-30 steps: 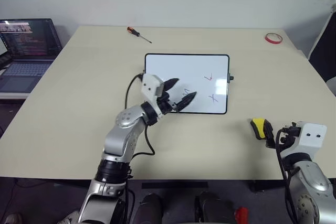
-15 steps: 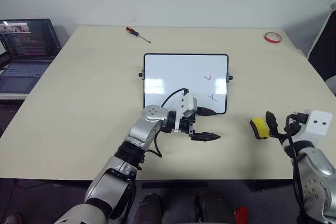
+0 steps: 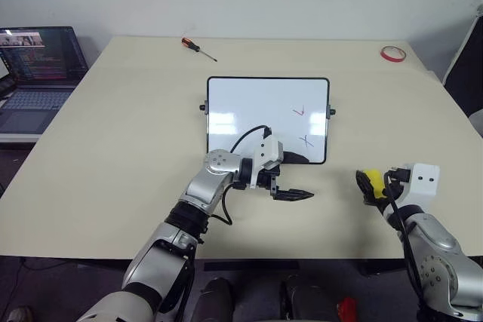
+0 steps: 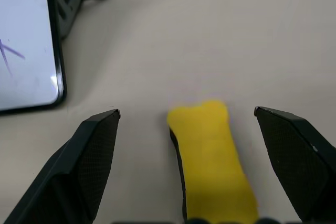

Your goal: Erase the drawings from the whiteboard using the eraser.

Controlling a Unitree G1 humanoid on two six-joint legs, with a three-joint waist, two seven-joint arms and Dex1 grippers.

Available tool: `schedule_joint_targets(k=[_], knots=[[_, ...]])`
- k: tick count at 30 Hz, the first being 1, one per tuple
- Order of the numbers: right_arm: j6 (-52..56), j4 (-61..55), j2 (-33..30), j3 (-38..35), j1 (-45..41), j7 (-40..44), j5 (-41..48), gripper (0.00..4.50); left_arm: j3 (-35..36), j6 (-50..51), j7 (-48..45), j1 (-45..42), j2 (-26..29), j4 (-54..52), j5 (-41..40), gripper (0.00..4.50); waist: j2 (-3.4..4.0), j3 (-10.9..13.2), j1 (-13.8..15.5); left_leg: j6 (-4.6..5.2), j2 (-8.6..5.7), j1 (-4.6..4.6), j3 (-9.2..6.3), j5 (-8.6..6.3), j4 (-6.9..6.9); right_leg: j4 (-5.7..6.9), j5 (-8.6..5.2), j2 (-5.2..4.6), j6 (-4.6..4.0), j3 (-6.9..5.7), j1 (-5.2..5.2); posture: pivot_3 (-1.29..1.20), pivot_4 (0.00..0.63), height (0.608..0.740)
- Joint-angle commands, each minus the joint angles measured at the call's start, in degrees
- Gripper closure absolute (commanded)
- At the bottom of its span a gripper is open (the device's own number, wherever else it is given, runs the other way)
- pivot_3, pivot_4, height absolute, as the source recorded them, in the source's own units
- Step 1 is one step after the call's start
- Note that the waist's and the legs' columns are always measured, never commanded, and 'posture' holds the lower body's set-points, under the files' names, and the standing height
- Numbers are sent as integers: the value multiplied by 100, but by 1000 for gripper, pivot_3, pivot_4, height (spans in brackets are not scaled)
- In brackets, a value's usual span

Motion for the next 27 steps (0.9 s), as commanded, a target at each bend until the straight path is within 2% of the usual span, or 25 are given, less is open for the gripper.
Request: schedule_joint_targets(k=[1, 20, 23, 27], knots=[[-167, 12, -69, 24, 16, 74, -67, 8, 96, 44, 39, 3, 24, -306, -10, 0, 0, 0, 1, 0, 0, 0, 0, 0, 0, 0, 0, 0, 0, -1, 0, 0, 150, 740], [-443, 250, -43, 153, 40, 140, -290, 8, 96, 271, 42, 20, 81, -546, -22, 0, 0, 0, 2, 0, 0, 0, -1, 0, 0, 0, 0, 0, 0, -1, 0, 0, 150, 740], [-513, 259, -68, 88, 43, 164, -297, 604, 100, 269, 28, 20, 117, -539, -23, 0, 0, 0, 2, 0, 0, 0, -1, 0, 0, 0, 0, 0, 0, -1, 0, 0, 150, 740], [-559, 293, -65, 63, 22, 171, -315, 2043, 99, 265, 38, 3, 119, -518, -27, 0, 0, 0, 3, 0, 0, 0, -1, 0, 0, 0, 0, 0, 0, -1, 0, 0, 150, 740]])
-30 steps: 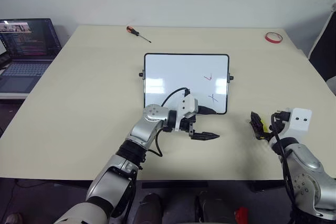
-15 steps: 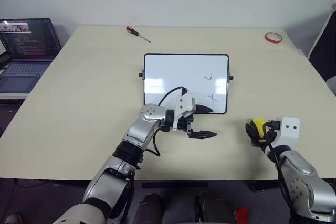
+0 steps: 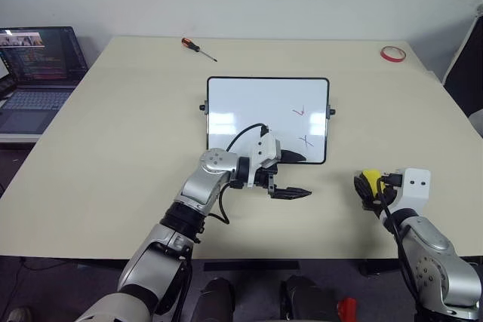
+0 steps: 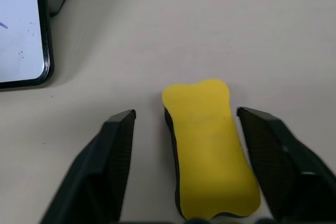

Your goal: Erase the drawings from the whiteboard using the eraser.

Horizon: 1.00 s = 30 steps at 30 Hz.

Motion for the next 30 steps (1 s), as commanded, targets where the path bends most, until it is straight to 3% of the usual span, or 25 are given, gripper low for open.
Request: schedule_joint_targets(k=[1, 8, 20, 23, 30], knots=[[-163, -66, -43, -90, -19, 21, -18, 2407, 84, -54, -12, -77, -15, -155, -20, 0, 0, 0, 0, 0, 0, 0, 0, 0, 0, 0, 0, 0, 0, 0, 0, 0, 150, 740], [-183, -21, -39, -123, -48, 19, -40, 4485, 148, -109, -9, -154, 29, -21, -2, 0, 0, 0, -4, 0, 0, 2, 1, 0, 1, 1, 0, 0, 0, 1, 1, 0, 150, 740], [-127, 23, -108, -87, -67, -56, -190, 4485, 145, -138, 17, -133, 7, -17, 9, 0, 0, 0, -1, 0, 0, 1, 0, 0, 0, 1, 0, 0, 0, 0, 1, 0, 150, 740], [-193, 41, -116, -96, -93, -82, -242, 3889, 146, -155, 23, -141, 0, -1, 13, 0, 0, 0, -1, 0, 0, 1, 0, 0, 0, 1, 0, 0, 0, 0, 1, 0, 150, 740], [-210, 106, -130, -123, -168, -132, -363, 1444, 124, -162, 37, -118, -29, -24, 9, 0, 0, 0, -1, 0, 0, 1, 1, 0, 1, 1, 1, 0, -1, 0, 1, 0, 150, 740]])
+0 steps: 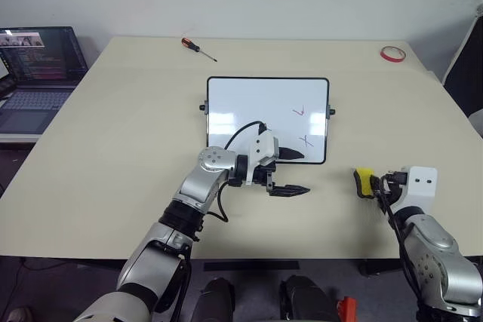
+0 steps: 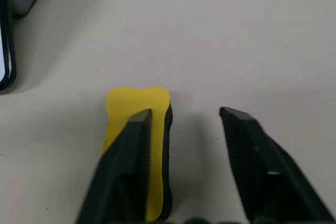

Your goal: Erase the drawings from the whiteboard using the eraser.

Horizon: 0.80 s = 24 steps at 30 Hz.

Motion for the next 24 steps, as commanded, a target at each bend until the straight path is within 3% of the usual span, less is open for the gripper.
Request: schedule_joint_targets(k=[1, 4, 24], knots=[[-96, -41, -47, -89, -69, -20, -41, 1114, 70, -67, 24, -62, -44, -89, 7, 0, 0, 0, -1, 0, 0, 0, 0, 0, 0, 0, 0, 0, 0, 0, 0, 0, 150, 740], [-215, -20, -70, -198, -173, -98, -91, 72, 58, -50, 29, -55, -67, -109, 2, 0, 0, 0, -1, 0, 0, 0, 0, 0, 0, 0, 0, 0, 0, 0, 0, 0, 150, 740], [83, -397, 523, 100, -69, -93, 318, 26, 45, -32, 46, -28, -107, -162, 39, 0, 1, 0, -1, 0, 2, 0, -1, 0, 0, 1, 2, -1, -3, 0, 0, 0, 150, 740]])
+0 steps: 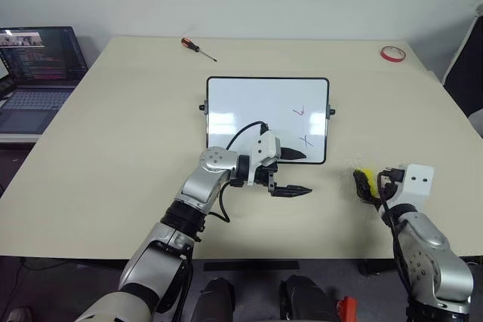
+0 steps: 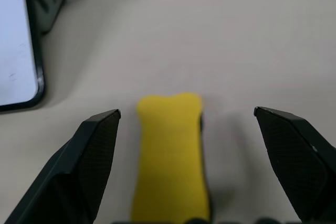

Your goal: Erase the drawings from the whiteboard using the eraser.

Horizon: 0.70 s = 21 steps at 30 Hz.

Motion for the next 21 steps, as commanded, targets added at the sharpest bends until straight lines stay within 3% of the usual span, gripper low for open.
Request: schedule_joint_targets(k=[1, 18, 21], knots=[[33, -326, 26, 40, 29, 19, 106, 26, 48, -28, 39, -26, -42, -166, -5, 0, 0, 0, 1, 0, 0, 0, 0, 0, 0, 0, 0, -1, 1, 0, 0, 0, 150, 740], [-3, -208, -130, 209, 68, -22, -100, 26, 58, -28, 44, -11, -38, -187, 12, 0, 0, 0, 1, 0, -1, 0, 0, 0, 0, -1, -1, 0, 2, -1, 0, 0, 150, 740], [-27, -195, -156, 191, 83, -34, -154, 988, 53, -29, 45, -6, -44, -199, 11, 0, 0, 0, 1, 0, -1, 0, 0, 0, 0, -1, -1, 0, 2, -1, 0, 0, 150, 740]])
